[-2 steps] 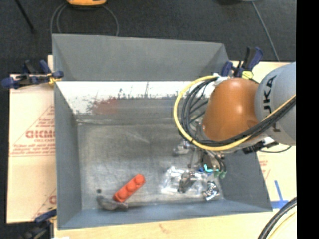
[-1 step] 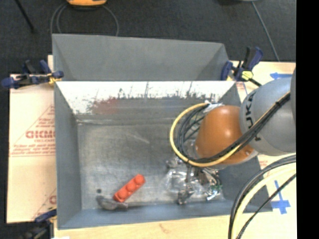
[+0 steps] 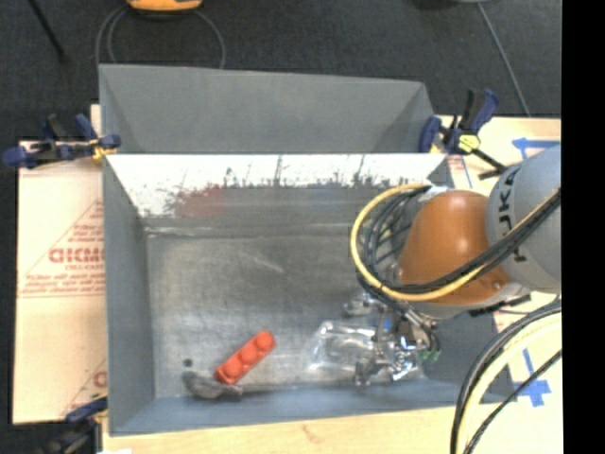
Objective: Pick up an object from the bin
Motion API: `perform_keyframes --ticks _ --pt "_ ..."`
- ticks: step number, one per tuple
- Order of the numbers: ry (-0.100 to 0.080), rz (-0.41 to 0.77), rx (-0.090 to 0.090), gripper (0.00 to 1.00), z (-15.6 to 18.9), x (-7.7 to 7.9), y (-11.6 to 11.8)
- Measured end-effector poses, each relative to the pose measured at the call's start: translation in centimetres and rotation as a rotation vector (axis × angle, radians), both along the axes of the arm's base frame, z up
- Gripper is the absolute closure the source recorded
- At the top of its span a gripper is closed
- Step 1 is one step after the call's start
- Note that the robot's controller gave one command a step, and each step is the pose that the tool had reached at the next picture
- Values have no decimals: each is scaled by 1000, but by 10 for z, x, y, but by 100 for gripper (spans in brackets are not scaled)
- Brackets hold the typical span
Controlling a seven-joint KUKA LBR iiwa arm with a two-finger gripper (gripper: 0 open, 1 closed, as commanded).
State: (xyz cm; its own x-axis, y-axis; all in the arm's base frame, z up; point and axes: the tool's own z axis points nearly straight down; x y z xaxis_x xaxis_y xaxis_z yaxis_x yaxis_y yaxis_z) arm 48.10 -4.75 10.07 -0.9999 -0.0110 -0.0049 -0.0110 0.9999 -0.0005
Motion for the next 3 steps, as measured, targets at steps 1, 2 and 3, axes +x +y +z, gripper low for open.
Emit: perform_keyframes --ticks 1,2,3 --pt "0 -255 3 0 2 20 16" --pt "0 -444 -4 0 -9 21 16" --pt "0 -449 -4 0 -11 22 17"
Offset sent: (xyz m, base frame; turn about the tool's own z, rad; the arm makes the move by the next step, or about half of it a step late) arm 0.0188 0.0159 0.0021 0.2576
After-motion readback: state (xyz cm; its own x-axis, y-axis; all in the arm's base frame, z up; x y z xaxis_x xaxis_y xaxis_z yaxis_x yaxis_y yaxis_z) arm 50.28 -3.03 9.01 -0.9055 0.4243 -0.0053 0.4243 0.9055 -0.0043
